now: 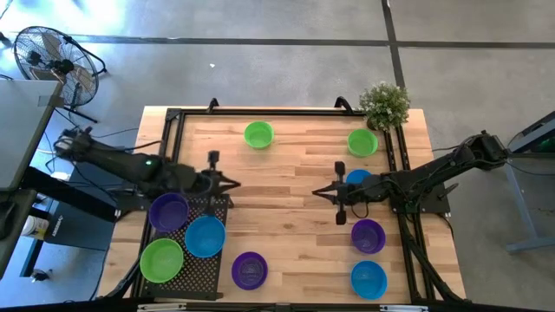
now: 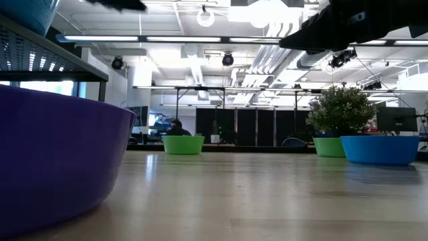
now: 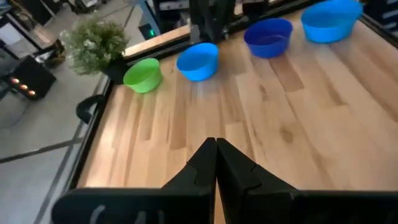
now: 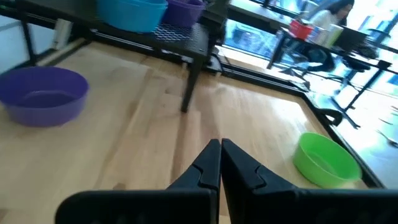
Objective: Pick & Place Mini bowls
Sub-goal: Stack the green bowl on the other green bowls on the shelf
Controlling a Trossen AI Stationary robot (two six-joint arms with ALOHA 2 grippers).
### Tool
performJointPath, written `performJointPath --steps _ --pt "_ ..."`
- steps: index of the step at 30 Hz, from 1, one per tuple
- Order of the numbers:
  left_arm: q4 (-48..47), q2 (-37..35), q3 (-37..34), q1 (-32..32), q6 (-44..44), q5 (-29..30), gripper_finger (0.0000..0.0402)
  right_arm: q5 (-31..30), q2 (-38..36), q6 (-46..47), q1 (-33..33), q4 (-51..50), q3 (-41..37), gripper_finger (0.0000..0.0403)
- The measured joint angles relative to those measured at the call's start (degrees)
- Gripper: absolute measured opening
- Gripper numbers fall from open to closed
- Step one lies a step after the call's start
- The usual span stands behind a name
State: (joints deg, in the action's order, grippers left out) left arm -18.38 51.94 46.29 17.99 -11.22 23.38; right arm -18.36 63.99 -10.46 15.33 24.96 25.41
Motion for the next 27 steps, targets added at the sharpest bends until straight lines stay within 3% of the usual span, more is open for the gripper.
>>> performJointPath --steps 3,7,13,19,27 --pt "9.35 -1.03 -5.49 -5.27 -2.11 -6.22 0.0000 -3.59 0.00 0.83 0.01 -0.09 0.00 0.0000" --pt "19.56 -4.52 -10.33 -11.21 -2.27 -9.17 0.0000 -8.79 0.00 5.82 0.00 -2.08 0.10 0.0001" --pt "28.61 -6.76 -15.01 -17.97 -2.04 -13.25 0.0000 -17.08 0.02 20.77 0.00 -28.62 8.26 0.0001" --pt "34.60 -9.61 -20.79 -21.09 -1.54 -15.83 0.0000 -17.23 0.02 34.12 0.02 -51.02 17.09 0.0008" --pt "34.26 -19.08 -22.85 -24.38 -0.49 -14.51 0.0000 -14.06 0.02 47.71 0.02 -69.00 21.18 0.0082"
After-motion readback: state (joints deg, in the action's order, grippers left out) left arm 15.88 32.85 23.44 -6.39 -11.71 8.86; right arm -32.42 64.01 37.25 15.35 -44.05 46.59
